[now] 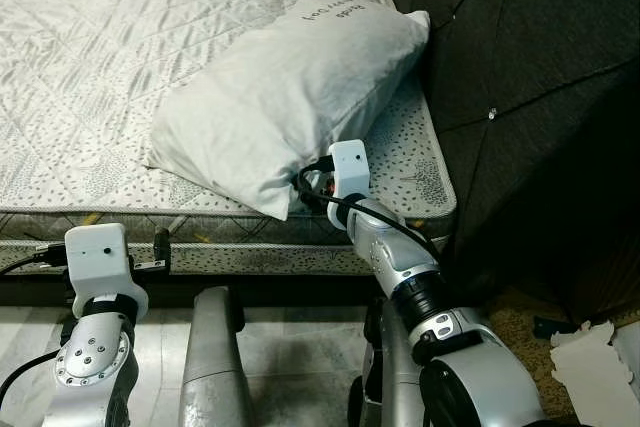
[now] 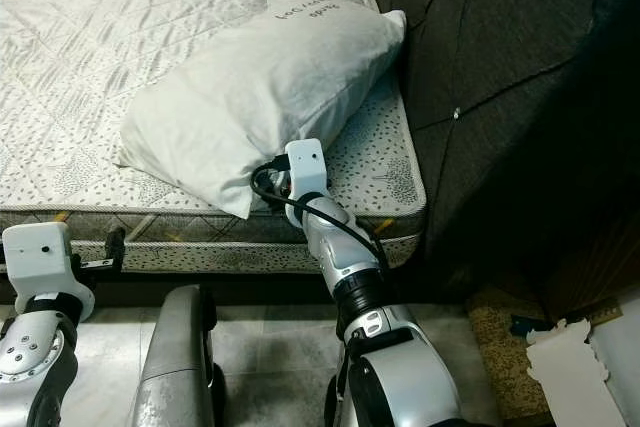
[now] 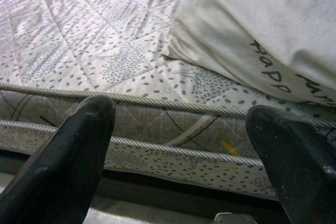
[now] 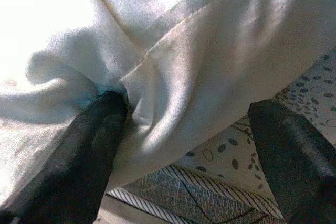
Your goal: Clean up the room
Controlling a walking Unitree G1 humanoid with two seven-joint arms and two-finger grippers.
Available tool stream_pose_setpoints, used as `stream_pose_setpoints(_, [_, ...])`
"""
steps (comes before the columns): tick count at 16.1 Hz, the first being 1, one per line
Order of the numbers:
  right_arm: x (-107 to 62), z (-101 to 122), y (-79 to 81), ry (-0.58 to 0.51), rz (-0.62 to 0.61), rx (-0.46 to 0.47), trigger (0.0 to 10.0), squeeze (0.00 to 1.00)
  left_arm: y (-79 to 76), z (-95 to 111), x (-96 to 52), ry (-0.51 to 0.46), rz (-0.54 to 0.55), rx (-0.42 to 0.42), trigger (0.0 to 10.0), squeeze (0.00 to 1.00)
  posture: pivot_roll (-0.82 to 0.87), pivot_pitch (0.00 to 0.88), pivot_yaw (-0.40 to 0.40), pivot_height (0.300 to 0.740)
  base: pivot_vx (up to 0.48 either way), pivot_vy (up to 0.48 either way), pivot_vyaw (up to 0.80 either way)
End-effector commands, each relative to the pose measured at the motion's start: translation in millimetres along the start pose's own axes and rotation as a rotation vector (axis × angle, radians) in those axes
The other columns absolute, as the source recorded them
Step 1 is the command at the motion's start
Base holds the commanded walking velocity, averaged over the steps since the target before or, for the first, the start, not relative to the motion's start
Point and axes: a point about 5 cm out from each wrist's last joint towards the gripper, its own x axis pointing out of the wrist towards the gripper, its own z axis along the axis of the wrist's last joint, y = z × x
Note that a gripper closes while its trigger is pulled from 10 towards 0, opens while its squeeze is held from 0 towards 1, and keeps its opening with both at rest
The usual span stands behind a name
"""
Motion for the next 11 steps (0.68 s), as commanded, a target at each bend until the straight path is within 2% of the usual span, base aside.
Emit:
stream_pose_setpoints(1, [4.6, -1, 24.3, 0.017, 0.065, -0.009, 10.0, 0.00, -3.2, -2, -0.2, 0.013, -0.008, 0.002, 10.0, 0.00, 0.12, 0.078, -0.043, 0.547, 0.000, 0.000, 0.00])
stream_pose_setpoints(2, [6.8, -1, 34.9, 0.019, 0.095, -0.003, 10.0, 0.00, -3.6, -1, 0.1, 0.012, -0.009, 0.000, 10.0, 0.00, 0.13, 0.082, -0.049, 0.547, 0.000, 0.000, 0.00])
stream_pose_setpoints(3, [7.7, 1, 40.0, 0.013, 0.111, 0.005, 6.0, 0.00, -3.6, -1, 0.3, 0.010, -0.008, 0.000, 10.0, 0.00, 0.13, 0.082, -0.049, 0.547, 0.000, 0.000, 0.00])
stream_pose_setpoints(4, [8.8, 3, 45.5, 0.008, 0.126, 0.021, 0.0, 0.00, -3.0, -1, 0.3, 0.008, -0.005, -0.001, 10.0, 0.00, 0.13, 0.082, -0.049, 0.547, 0.000, 0.000, 0.00])
stream_pose_setpoints(7, [10.3, 3, 52.4, 0.011, 0.134, 0.042, 0.0, 0.00, -3.0, 0, 0.2, 0.006, -0.002, -0.002, 10.0, 0.00, 0.13, 0.082, -0.051, 0.547, 0.000, 0.000, 0.00])
stream_pose_setpoints(11, [11.1, 3, 48.4, 0.009, 0.128, 0.060, 0.0, 0.00, -4.2, 3, 0.5, -0.004, 0.001, -0.010, 10.0, 0.00, 0.13, 0.083, -0.058, 0.547, 0.000, 0.000, 0.00])
